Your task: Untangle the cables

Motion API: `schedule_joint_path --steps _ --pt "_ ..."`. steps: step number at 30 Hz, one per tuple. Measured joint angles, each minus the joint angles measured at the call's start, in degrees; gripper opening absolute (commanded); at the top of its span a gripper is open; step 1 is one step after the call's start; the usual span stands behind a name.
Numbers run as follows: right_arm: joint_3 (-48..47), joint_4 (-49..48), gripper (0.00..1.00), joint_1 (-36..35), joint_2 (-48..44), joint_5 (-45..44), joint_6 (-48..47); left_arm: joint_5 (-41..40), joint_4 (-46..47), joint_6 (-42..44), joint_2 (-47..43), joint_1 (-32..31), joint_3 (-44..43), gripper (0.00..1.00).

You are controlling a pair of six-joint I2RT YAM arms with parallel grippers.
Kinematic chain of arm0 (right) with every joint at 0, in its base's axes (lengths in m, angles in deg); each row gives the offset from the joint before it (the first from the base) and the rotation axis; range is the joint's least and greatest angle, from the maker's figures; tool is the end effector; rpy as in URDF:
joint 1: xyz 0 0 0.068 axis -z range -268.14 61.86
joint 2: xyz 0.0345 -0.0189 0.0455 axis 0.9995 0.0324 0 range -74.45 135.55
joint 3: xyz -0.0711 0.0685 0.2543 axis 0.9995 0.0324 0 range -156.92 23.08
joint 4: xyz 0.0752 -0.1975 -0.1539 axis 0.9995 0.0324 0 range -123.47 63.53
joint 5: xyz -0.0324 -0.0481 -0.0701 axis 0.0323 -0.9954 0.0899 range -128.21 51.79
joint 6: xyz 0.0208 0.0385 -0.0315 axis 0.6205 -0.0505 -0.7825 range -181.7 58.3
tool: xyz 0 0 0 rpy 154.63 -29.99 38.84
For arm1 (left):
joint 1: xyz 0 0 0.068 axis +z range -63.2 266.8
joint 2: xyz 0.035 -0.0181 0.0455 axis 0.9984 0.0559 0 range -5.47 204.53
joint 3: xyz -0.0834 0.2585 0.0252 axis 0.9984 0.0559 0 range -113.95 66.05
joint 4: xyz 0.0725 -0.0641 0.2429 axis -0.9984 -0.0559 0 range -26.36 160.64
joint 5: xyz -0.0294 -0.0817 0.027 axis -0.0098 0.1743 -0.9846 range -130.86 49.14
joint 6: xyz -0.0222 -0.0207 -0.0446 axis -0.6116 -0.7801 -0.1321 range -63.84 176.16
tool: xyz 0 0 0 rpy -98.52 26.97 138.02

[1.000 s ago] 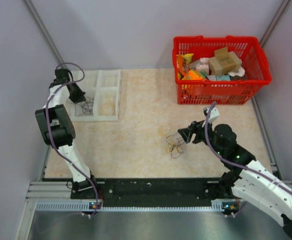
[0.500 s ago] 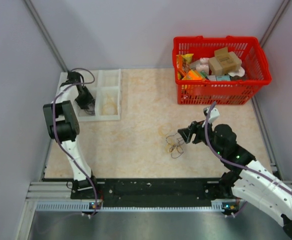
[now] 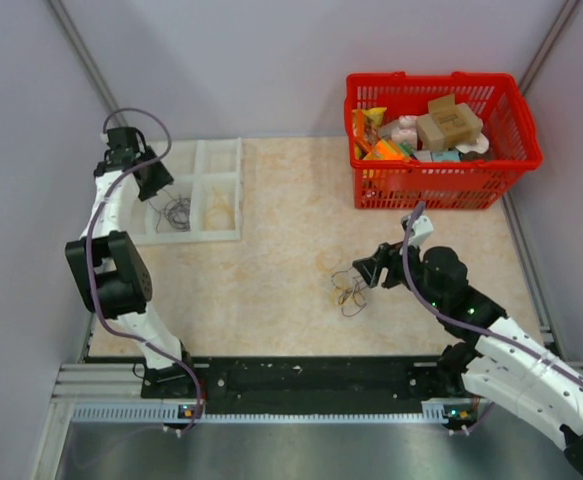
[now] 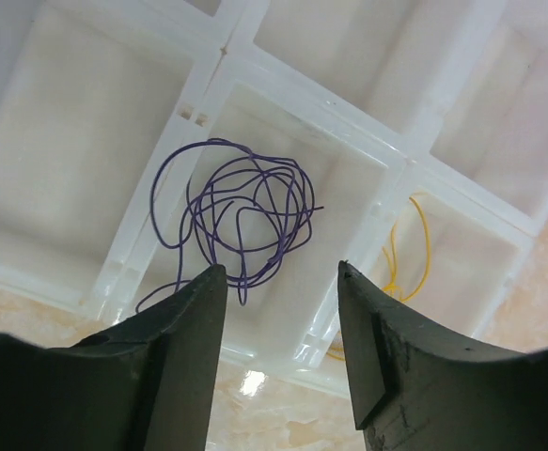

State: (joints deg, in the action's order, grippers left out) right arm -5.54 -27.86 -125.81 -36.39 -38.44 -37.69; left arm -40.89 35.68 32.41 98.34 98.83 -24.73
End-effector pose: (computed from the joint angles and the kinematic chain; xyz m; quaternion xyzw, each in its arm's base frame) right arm 0.1344 0.1034 0.2668 -0.0931 0.7882 0.3105 0.5232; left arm 0.3997 0.0852 0.2917 -0.2869 0.8884 -0.0363 0.3566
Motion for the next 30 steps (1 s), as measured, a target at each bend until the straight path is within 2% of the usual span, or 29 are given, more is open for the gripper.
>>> schedule_joint_path --steps 3,9,14,19,23,30 --pt "-0.1 0.0 0.64 0.0 1.0 0.6 0.0 3.1 1.8 -0.1 -1.9 2.7 2.5 0.65" --pt "-1.5 -0.2 0.64 0.0 2.6 1.7 0.1 6.4 3.5 -1.0 -2.4 9.9 4.2 0.60" --pt "-1.5 -0.3 0.64 0.0 2.6 1.9 0.2 9.7 5.4 -1.8 -2.4 13.8 4.9 0.61" --pt "-1.5 -0.3 0.64 0.0 2.6 1.9 0.1 11.9 6.0 -1.7 -0.5 14.6 4.2 0.60" --pt "-1.5 -0.3 0.64 0.0 2.6 1.9 0.0 15.5 6.4 -1.7 4.6 14.4 1.9 0.46" --pt "-1.5 -0.2 0.64 0.0 2.4 1.8 0.1 19.7 7.0 -1.6 7.6 13.4 1.8 0.44"
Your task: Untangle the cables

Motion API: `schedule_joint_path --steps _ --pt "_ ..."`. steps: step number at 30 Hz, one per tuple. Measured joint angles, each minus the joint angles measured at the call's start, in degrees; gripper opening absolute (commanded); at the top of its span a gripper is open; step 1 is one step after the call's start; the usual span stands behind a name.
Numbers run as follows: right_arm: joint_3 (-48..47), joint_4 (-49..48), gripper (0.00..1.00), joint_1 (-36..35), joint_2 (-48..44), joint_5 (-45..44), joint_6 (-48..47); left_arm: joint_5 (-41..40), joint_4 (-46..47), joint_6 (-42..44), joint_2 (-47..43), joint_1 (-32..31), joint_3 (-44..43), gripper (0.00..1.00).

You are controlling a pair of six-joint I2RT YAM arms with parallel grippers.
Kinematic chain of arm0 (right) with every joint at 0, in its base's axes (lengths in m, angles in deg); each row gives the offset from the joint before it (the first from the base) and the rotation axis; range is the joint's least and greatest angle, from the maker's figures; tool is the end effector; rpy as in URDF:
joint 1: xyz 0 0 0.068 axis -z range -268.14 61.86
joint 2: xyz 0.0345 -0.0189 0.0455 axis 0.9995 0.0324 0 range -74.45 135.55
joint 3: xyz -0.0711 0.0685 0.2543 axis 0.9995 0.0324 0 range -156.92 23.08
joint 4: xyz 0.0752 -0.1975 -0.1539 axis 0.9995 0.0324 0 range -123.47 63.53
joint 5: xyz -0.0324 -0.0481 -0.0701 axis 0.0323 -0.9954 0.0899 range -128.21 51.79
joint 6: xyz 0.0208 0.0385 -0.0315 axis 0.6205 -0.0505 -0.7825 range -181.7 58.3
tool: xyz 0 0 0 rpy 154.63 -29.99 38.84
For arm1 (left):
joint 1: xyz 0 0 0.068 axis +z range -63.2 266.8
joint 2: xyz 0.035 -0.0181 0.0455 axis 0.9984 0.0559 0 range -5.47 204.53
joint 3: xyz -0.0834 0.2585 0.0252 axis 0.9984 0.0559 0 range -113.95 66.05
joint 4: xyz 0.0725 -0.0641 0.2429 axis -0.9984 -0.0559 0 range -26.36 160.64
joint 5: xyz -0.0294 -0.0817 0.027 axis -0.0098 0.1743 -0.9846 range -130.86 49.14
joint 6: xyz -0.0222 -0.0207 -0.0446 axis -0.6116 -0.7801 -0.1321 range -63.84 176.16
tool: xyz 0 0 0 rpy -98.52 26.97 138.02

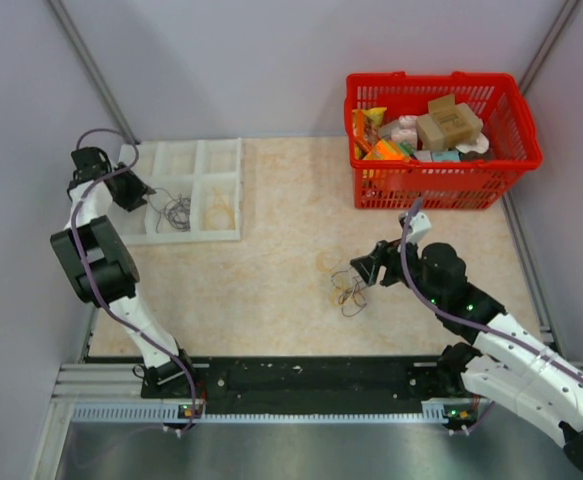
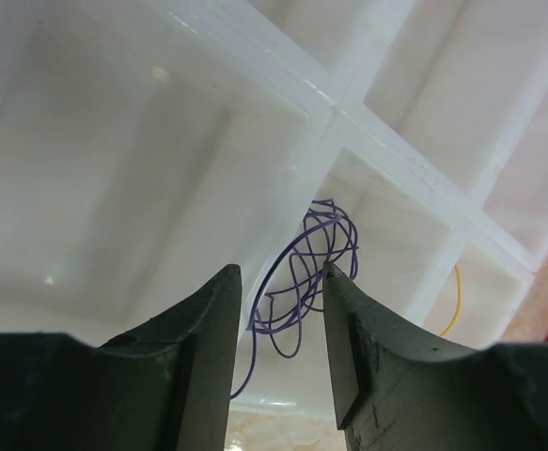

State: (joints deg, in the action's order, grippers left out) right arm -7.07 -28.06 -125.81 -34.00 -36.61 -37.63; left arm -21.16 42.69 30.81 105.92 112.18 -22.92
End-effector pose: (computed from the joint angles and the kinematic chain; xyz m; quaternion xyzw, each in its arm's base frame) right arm 0.1392 0.1085 0.2704 -0.1027 0.7905 0.3193 0.5125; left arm 0.3975 0.1753 0.2385 -0.3447 0.8624 -0.1608 0.3341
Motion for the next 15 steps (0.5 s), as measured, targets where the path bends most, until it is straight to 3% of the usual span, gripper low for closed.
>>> schedule_joint_path --steps 1,10,15 --pt "0.0 0.0 0.64 0.0 -0.1 0.0 0.0 0.4 0.3 -0.1 0.0 -0.1 -0.1 0.44" --pt "0.0 0.2 0.64 0.0 -1.1 0.0 0.0 1.5 1.1 0.0 0.0 -1.7 -1.2 0.09" --pt "0.0 0.2 0.64 0.0 -1.1 0.0 0.0 0.7 1.0 0.2 0.5 -3.4 -1.2 0.07"
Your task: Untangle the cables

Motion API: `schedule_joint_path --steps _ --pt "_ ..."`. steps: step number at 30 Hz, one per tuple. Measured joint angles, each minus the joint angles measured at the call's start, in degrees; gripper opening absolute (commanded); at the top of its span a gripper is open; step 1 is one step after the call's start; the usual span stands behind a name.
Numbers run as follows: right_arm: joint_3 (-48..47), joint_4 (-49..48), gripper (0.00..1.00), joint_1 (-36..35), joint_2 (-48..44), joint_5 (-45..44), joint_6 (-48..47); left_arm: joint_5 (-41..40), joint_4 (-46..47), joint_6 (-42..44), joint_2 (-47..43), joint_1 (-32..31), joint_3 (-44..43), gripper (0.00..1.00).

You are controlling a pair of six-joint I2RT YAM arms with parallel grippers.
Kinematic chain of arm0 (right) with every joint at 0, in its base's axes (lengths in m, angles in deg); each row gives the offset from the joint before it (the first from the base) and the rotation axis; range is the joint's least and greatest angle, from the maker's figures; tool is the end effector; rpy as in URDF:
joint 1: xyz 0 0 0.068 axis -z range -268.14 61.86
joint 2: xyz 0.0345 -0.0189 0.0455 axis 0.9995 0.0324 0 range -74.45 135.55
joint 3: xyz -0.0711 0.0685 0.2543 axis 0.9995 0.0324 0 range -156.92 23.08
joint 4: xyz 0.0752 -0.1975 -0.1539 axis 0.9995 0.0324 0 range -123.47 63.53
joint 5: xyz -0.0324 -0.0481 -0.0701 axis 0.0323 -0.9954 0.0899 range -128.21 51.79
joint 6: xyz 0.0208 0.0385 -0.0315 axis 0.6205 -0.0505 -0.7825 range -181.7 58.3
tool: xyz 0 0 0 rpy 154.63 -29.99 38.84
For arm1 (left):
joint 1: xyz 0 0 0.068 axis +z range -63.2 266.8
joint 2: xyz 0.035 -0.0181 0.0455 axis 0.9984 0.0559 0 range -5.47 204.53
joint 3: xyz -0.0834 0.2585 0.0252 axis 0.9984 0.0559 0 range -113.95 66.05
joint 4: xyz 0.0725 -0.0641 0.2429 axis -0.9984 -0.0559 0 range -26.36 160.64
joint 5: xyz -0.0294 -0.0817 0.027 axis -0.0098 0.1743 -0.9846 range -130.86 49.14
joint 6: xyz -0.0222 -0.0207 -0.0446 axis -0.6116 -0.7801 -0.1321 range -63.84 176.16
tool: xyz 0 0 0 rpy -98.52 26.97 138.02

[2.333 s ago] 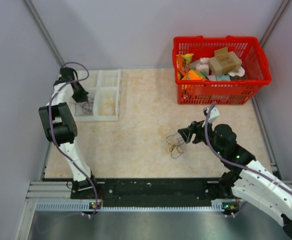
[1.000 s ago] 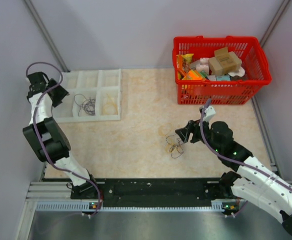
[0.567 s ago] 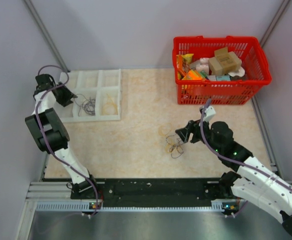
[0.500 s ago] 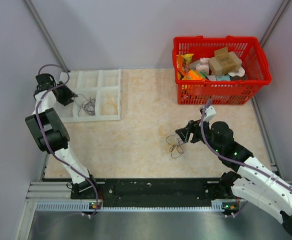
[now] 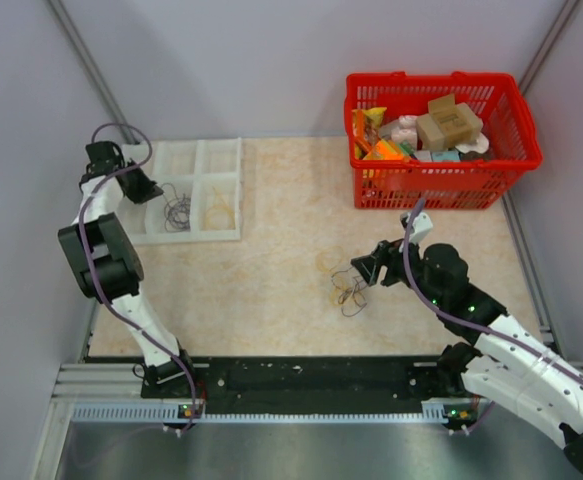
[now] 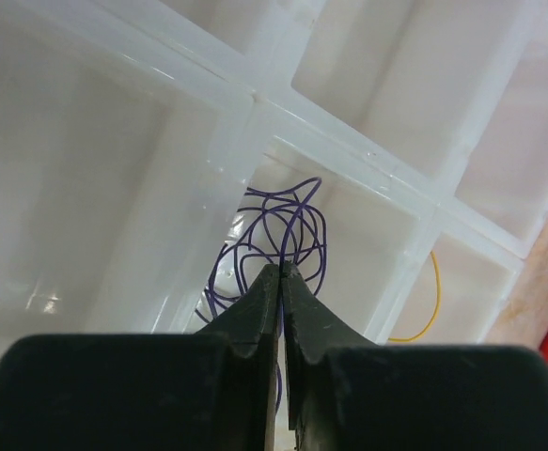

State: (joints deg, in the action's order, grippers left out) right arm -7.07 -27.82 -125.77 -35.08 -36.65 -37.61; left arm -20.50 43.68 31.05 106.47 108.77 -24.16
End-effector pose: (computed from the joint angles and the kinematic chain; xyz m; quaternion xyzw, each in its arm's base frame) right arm 0.1368 0.1065 0.2728 -0.1016 0.7861 0.3219 0.5177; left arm 0.4121 0.1529 0.2428 -0.3107 0.8692 -0.1748 0.3426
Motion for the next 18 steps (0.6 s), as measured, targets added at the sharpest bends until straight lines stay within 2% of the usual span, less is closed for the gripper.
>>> schedule_joint_path --steps 5,7,11,12,14,18 --pt "0.0 0.0 0.64 0.0 0.0 0.0 0.0 -2.4 -2.0 0.2 3.6 -2.7 -1.9 0.09" --pt "0.0 0.0 0.64 0.0 0.0 0.0 0.1 -3.6 -3.3 0.5 5.4 -3.5 -2.9 0.15" --pt "0.0 0.0 0.64 0.0 0.1 0.0 0.3 -6.5 -6.5 1.4 7.0 -4.8 -3.7 0.44" --pt "0.0 0.0 0.64 0.0 0.3 0.0 0.4 -7.1 -7.0 1.3 6.8 -5.0 -3.7 0.61" --pt "-0.1 0.1 0.64 0.0 1.2 0.1 0.6 -7.1 -6.9 1.3 5.8 -5.2 -3.5 0.84" --pt "-2.3 1.7 0.64 0.0 5.8 0.1 0.6 -8.9 -7.7 1.9 0.3 -5.5 -2.5 0.92"
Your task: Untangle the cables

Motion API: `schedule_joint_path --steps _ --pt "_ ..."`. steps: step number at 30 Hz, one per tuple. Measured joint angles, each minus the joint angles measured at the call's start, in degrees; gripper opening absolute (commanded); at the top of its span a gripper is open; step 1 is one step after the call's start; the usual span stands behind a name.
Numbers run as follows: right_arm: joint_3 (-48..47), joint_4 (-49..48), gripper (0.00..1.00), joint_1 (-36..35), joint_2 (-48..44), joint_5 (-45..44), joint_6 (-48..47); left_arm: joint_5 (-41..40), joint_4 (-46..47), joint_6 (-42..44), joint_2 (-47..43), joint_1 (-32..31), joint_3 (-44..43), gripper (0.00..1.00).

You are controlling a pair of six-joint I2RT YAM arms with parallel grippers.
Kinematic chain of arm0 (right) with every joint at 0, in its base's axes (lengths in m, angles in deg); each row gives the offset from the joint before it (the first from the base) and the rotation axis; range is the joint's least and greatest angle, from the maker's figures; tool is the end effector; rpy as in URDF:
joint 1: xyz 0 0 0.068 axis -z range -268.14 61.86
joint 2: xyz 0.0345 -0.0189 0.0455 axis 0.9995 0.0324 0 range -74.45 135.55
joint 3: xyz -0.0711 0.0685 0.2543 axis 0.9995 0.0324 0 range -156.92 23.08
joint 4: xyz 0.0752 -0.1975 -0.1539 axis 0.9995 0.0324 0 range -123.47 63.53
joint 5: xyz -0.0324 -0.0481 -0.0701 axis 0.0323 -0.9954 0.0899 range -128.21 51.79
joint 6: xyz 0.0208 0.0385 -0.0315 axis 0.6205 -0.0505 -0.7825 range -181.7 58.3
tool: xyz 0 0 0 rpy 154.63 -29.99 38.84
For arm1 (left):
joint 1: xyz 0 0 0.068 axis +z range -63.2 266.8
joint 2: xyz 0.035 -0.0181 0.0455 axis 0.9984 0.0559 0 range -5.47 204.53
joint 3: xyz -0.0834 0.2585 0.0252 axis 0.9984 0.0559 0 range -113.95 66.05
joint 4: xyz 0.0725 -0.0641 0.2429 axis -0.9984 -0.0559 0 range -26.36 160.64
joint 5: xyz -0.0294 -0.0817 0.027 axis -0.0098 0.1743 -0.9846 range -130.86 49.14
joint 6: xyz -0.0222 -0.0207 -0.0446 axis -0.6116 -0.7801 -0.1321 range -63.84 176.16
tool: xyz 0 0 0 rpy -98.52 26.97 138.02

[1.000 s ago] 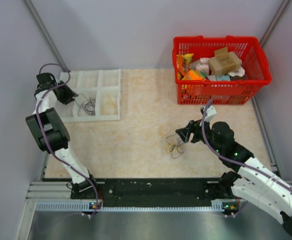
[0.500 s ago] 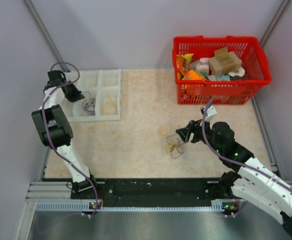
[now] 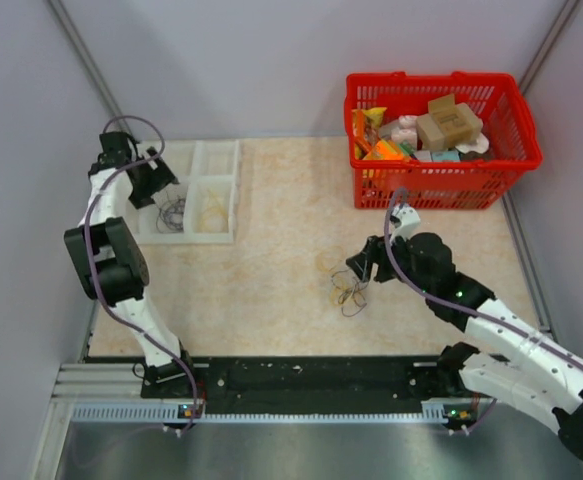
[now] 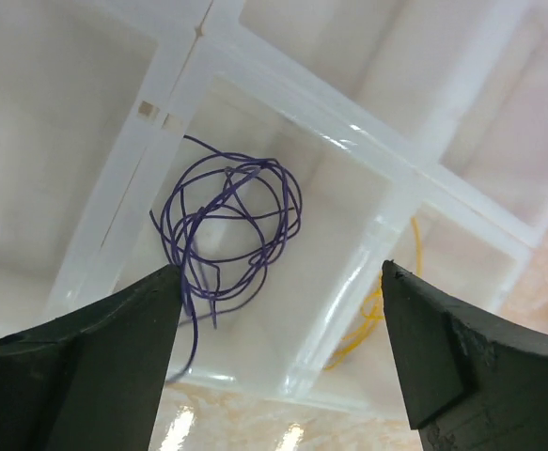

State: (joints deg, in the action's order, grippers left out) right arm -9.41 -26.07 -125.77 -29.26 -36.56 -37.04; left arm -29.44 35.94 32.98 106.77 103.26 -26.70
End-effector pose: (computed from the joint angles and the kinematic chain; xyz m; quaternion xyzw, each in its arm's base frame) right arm 0.1493 0.1162 0.2678 -0.1007 0.8134 0.3063 0.4841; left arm 0.4189 0.1164 0.2444 -0.2923 0.9011 -0.1124 0.2999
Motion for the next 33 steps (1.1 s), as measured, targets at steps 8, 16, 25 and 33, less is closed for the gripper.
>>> schedule_joint_path --steps 8,16,25,33 --pt "-6.7 4.7 0.63 0.0 10.3 0.0 -0.6 -0.5 0.0 -0.7 -13.6 0.1 1.6 0.88" --pt "-8.0 8.9 0.53 0.9 18.1 1.0 -0.2 0.8 1.4 -0.9 -26.8 -8.2 9.4 0.74" --pt "-1.9 10.1 0.52 4.0 14.7 3.6 2.4 13.4 14.5 -0.5 -34.7 -44.4 27.6 0.69" --pt "2.0 10.2 0.50 9.7 8.8 8.0 6.1 15.3 21.6 -0.2 -31.3 -64.8 36.9 0.67"
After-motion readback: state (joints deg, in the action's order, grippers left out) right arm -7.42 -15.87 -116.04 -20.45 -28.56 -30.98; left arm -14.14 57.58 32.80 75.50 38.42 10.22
